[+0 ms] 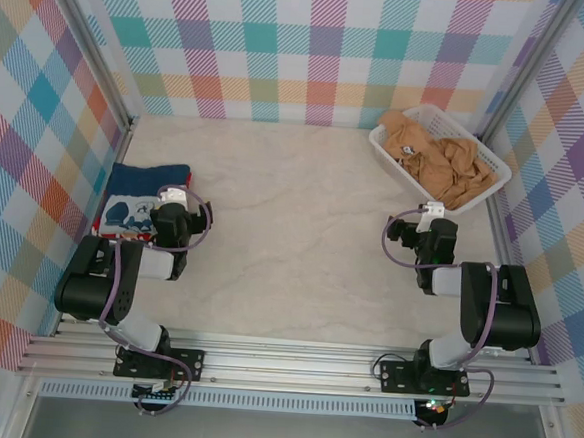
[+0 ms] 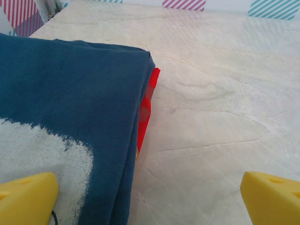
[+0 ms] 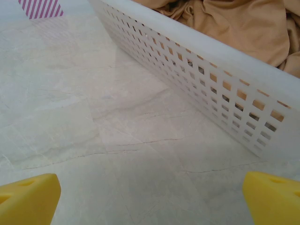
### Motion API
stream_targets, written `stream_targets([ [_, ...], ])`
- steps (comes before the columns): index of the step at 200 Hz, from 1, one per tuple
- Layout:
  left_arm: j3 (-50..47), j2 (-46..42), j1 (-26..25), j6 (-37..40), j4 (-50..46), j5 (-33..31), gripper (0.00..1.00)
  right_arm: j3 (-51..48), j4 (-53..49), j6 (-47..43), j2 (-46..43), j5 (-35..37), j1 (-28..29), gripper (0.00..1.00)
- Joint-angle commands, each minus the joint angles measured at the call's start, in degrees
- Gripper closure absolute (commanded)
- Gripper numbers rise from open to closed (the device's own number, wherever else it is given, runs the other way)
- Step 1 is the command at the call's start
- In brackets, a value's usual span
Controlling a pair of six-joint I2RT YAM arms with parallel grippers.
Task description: Fold and stack the t-shirts
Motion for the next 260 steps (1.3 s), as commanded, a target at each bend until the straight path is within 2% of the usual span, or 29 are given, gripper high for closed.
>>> stream_targets([
  [1, -0.4, 0.0, -0.2, 0.0, 0.4, 0.4, 0.0, 0.9, 1.2, -1.0, -0.4, -0.9, 0.3, 0.0],
  [115, -0.8, -0.9, -0.3, -0.1, 0.7, -0.1, 0.0, 0.6, 1.6, -1.1, -0.5, -0.9, 0.2, 0.0],
  [133, -0.1, -7.3, -2.7, 0.6, -5.6, -6.4, 0.0, -0.9, 1.2, -0.5, -5.1, 3.5, 1.1, 0.0],
  [144, 0.0, -13.1, -4.9, 1.4, -10.3, -10.1, 0.0, -0.8, -3.7, -0.4, -10.8, 7.3, 2.1, 0.0],
  [181, 1.5, -36.6, -11.2, -4.2, -30.9, -18.6, 0.0, 3.8, -23.6, 3.1, -32.0, 16.3, 5.9, 0.0],
  [196, 3.9, -43.9, -14.6, -5.2, -39.2, -21.7, 0.0, 7.9, -31.4, 2.8, -38.7, 19.1, 7.7, 0.0],
  [212, 8.1, -48.3, -17.4, -3.1, -43.9, -23.1, 0.0, 15.3, -40.0, 3.0, -43.6, 20.5, 9.0, 0.0],
  [225, 13.9, -47.9, -18.6, 1.8, -44.6, -21.3, 0.0, 25.6, -47.7, 2.6, -43.2, 19.8, 10.3, 0.0],
  [235, 19.8, -45.0, -19.4, 6.3, -44.6, -18.7, 0.0, 37.9, -57.6, 6.4, -39.2, 19.7, 11.7, 0.0],
  [241, 24.2, -42.4, -19.9, 7.6, -45.5, -18.1, 0.0, 46.1, -65.5, 9.3, -35.4, 16.6, 11.8, 0.0],
  [248, 30.2, -38.4, -20.5, 6.7, -48.3, -19.6, 0.0, 55.8, -73.9, 8.0, -30.1, 8.5, 11.8, 0.0],
  [254, 37.7, -34.4, -20.6, 2.6, -53.4, -21.1, 0.0, 61.9, -79.4, 5.7, -25.8, 2.4, 11.8, 0.0],
  [260, 45.6, -29.8, -20.4, -5.1, -62.0, -23.2, 0.0, 64.9, -81.0, 10.9, -22.5, 1.2, 11.7, 0.0],
])
